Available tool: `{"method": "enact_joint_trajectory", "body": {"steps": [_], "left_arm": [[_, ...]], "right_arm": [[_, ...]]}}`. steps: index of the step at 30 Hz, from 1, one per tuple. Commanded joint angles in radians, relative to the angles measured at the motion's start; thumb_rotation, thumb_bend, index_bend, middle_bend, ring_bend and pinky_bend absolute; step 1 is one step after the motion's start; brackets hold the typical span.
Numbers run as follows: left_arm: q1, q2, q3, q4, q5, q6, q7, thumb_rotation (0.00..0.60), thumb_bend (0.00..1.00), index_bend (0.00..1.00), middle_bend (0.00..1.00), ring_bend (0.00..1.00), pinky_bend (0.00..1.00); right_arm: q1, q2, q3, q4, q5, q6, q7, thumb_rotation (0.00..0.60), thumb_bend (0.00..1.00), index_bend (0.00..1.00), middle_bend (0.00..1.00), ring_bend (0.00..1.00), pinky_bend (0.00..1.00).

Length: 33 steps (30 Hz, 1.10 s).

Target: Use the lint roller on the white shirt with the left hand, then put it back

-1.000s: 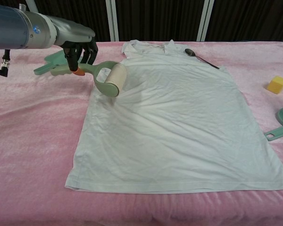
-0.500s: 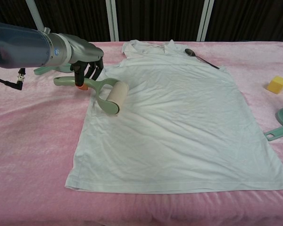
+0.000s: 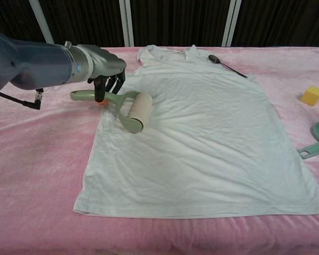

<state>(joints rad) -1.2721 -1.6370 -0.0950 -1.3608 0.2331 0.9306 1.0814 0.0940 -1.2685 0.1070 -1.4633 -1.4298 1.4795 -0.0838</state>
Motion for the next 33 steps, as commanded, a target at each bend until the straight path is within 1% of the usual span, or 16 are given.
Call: {"method": "enact_joint_trajectory", "body": {"steps": [1, 5, 12, 24, 29, 33], "left_arm": [[-0.014, -0.023, -0.013, 0.010, -0.007, 0.016, 0.010, 0.600, 0.55, 0.64, 0.61, 0.42, 0.50], [-0.039, -0.057, -0.029, 0.023, -0.020, 0.026, 0.034, 0.600, 0.55, 0.64, 0.61, 0.43, 0.50], [-0.091, -0.115, -0.074, 0.054, -0.059, 0.034, 0.072, 0.600, 0.55, 0.64, 0.61, 0.43, 0.50], [-0.194, -0.246, -0.155, 0.191, -0.139, 0.014, 0.154, 0.600, 0.55, 0.64, 0.61, 0.43, 0.50], [-0.214, -0.277, -0.165, 0.217, -0.151, 0.014, 0.180, 0.600, 0.55, 0.64, 0.61, 0.43, 0.50], [-0.216, -0.279, -0.158, 0.218, -0.152, 0.030, 0.202, 0.600, 0.55, 0.64, 0.61, 0.43, 0.50]], "right_arm": [[0.000, 0.002, 0.001, 0.000, 0.000, 0.001, 0.005, 0.600, 0.12, 0.02, 0.08, 0.12, 0.21], [-0.001, 0.005, 0.003, -0.001, 0.000, 0.003, 0.010, 0.600, 0.12, 0.02, 0.08, 0.12, 0.22], [-0.001, 0.006, 0.000, -0.002, -0.003, 0.001, 0.013, 0.600, 0.12, 0.02, 0.08, 0.12, 0.21], [0.000, 0.007, 0.000, -0.003, 0.001, -0.006, 0.011, 0.600, 0.12, 0.02, 0.08, 0.12, 0.22], [0.000, 0.008, -0.003, -0.007, -0.001, -0.008, 0.010, 0.600, 0.12, 0.02, 0.08, 0.12, 0.21], [0.000, 0.008, -0.005, -0.011, -0.004, -0.007, 0.006, 0.600, 0.12, 0.02, 0.08, 0.12, 0.21]]}}
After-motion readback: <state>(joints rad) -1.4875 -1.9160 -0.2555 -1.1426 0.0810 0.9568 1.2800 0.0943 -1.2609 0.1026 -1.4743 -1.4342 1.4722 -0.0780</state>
